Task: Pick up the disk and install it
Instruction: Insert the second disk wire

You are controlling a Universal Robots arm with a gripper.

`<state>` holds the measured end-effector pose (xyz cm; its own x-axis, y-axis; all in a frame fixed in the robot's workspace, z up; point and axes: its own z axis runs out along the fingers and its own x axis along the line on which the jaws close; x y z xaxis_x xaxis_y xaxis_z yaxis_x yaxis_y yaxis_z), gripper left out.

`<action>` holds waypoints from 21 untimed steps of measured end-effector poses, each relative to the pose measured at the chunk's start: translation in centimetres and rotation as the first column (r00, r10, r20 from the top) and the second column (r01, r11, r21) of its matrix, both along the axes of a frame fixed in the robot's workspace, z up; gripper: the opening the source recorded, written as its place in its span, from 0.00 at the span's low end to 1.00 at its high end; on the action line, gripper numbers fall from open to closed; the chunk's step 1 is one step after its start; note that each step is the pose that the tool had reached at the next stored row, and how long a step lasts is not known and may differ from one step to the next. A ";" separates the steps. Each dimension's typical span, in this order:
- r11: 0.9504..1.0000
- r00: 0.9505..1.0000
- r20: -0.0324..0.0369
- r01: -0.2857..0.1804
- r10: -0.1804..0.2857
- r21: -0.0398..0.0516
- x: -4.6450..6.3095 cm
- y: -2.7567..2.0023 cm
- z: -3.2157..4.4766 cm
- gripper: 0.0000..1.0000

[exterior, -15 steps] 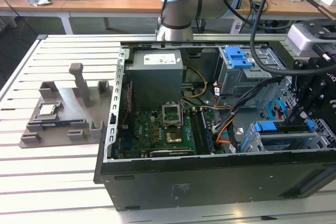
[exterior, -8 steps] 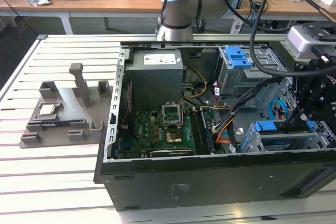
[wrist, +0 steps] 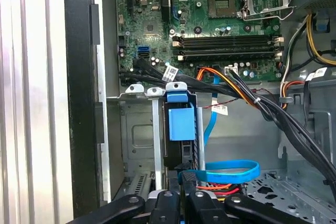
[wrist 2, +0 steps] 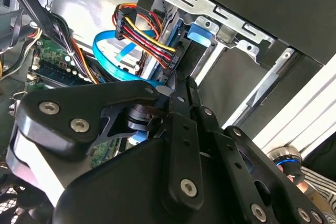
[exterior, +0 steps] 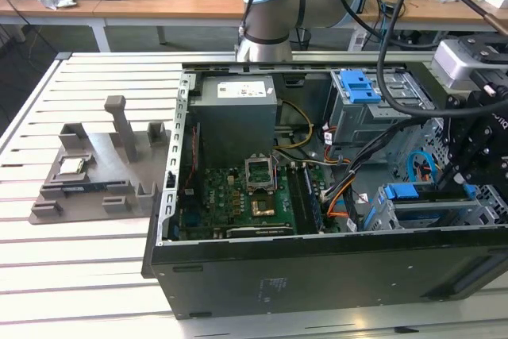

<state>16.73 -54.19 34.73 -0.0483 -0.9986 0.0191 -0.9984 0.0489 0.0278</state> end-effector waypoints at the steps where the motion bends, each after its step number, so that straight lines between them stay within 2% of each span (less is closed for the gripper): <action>1: 1.000 1.000 0.000 0.000 0.000 0.000 0.0 0.12 0.00 0.16; 7: 1.000 1.000 0.000 0.000 0.000 0.000 0.0 1.02 -0.03 0.16; 14: 1.000 1.000 0.000 0.000 0.000 0.000 -0.1 1.23 -0.29 0.16; 17: 1.000 1.000 0.000 0.000 0.000 0.000 -0.1 1.48 -0.35 0.16; 19: 1.000 1.000 0.000 0.000 0.000 0.000 -0.1 1.82 -0.44 0.16; 21: 1.000 1.000 0.000 0.000 0.000 -0.001 -0.1 1.88 -0.61 0.16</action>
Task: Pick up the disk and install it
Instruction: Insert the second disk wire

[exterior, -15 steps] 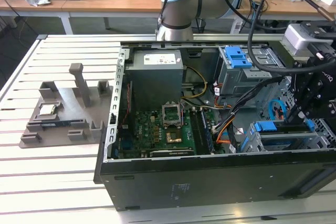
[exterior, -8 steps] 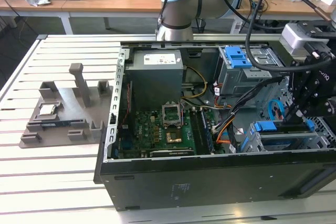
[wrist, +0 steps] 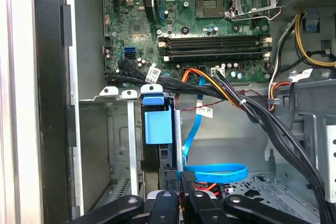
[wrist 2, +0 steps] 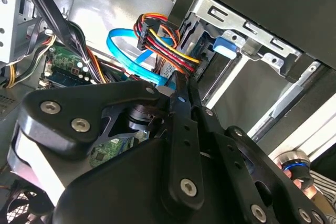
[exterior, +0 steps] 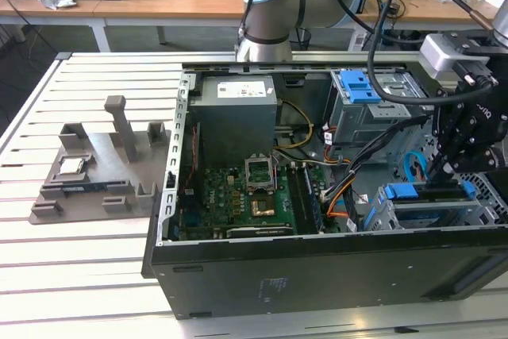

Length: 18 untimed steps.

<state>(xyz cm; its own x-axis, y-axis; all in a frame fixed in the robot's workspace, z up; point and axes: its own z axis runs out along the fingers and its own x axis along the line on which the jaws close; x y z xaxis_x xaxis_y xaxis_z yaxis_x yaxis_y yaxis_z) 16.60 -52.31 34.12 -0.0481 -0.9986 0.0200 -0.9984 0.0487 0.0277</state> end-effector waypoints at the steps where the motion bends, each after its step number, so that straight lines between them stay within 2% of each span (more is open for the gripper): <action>1: 1.000 1.000 0.000 0.000 0.000 0.000 0.0 0.00 -0.05 0.16; 9: 1.000 1.000 0.000 0.000 0.000 0.001 0.0 0.00 -0.09 0.17; 10: 1.000 1.000 0.000 0.000 0.000 0.001 0.0 0.00 -0.09 0.23; 12: 1.000 1.000 0.000 0.000 0.000 0.001 0.0 0.01 0.00 0.23; 14: 1.000 1.000 0.000 0.000 0.000 0.002 0.0 0.06 0.52 0.23; 18: 1.000 1.000 0.000 0.000 0.000 0.000 0.0 0.14 2.43 0.23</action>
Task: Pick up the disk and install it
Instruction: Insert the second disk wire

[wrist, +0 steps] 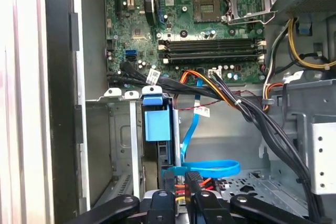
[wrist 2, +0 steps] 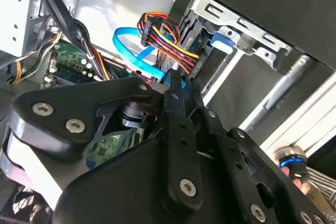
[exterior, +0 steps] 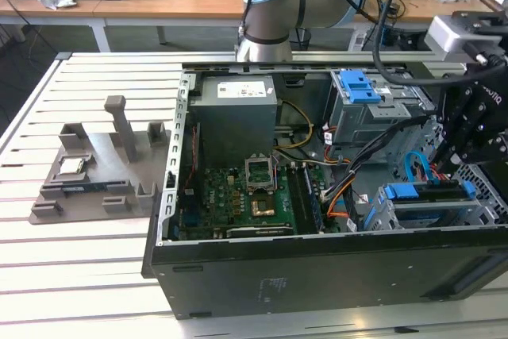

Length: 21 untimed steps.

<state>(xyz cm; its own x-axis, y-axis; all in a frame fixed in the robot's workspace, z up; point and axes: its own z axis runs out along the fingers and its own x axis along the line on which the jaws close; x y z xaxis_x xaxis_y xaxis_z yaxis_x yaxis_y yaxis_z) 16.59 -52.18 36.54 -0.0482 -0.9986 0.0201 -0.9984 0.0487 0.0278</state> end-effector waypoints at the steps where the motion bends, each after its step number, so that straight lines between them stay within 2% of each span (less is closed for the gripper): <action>1: 1.000 1.000 0.000 0.000 0.000 0.000 0.0 0.02 0.41 0.23; 4: 1.000 1.000 0.000 0.000 0.000 0.000 0.0 0.10 1.39 0.23; 7: 1.000 1.000 0.000 0.000 0.000 0.000 0.0 0.10 1.83 0.21; 8: 1.000 1.000 0.000 0.000 0.000 0.000 0.0 -0.04 1.82 0.11; 10: 1.000 1.000 0.000 0.000 0.000 0.000 0.0 -0.45 1.84 0.11; 11: 1.000 1.000 0.000 0.000 0.000 0.000 0.0 -1.00 1.83 0.11; 14: 1.000 1.000 0.000 0.000 0.000 0.000 0.0 -1.79 1.84 0.11; 16: 1.000 1.000 0.000 0.000 0.000 0.000 0.0 -2.03 1.96 0.11; 18: 1.000 1.000 0.000 0.000 0.000 0.000 0.0 -2.04 2.67 0.11; 20: 1.000 1.000 0.000 0.000 0.000 0.000 0.0 -2.04 4.39 0.11; 21: 1.000 1.000 0.000 0.000 0.000 0.001 0.0 -2.04 4.91 0.11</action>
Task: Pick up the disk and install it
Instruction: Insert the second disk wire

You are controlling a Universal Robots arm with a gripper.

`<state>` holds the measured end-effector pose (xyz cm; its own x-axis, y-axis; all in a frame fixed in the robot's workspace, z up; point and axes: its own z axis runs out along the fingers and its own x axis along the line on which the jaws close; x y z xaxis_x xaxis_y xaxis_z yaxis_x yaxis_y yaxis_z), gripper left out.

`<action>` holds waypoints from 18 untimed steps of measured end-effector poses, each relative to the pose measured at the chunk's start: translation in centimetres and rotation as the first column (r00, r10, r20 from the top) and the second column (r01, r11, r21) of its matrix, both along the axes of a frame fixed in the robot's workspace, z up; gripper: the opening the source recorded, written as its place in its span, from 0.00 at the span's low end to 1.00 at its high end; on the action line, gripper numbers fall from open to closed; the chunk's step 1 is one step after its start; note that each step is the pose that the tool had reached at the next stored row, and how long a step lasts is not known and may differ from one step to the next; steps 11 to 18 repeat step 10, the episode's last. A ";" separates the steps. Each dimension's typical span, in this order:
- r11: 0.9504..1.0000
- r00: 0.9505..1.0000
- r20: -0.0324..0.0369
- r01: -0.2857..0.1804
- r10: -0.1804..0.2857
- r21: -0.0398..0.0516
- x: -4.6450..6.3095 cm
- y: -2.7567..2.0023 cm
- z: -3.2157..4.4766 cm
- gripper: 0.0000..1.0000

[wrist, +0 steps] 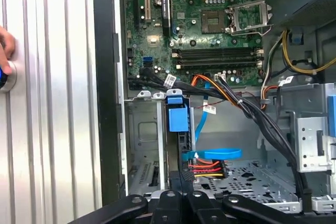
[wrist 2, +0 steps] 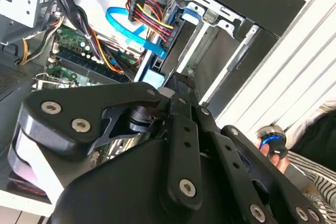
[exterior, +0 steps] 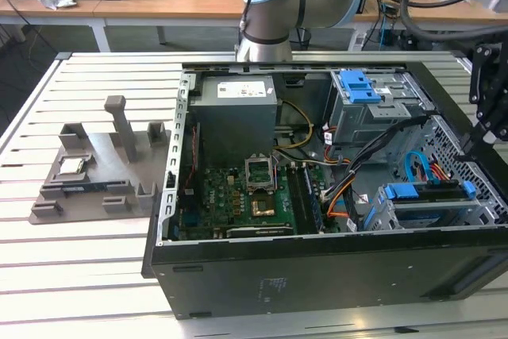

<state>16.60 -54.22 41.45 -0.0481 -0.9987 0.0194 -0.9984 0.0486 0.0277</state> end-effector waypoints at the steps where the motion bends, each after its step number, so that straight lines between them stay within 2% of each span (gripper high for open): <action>1: 1.000 1.000 0.000 0.000 0.000 0.000 0.0 0.00 0.06 0.11; 18: 1.000 1.000 0.000 0.000 0.000 0.000 0.0 0.00 0.09 0.11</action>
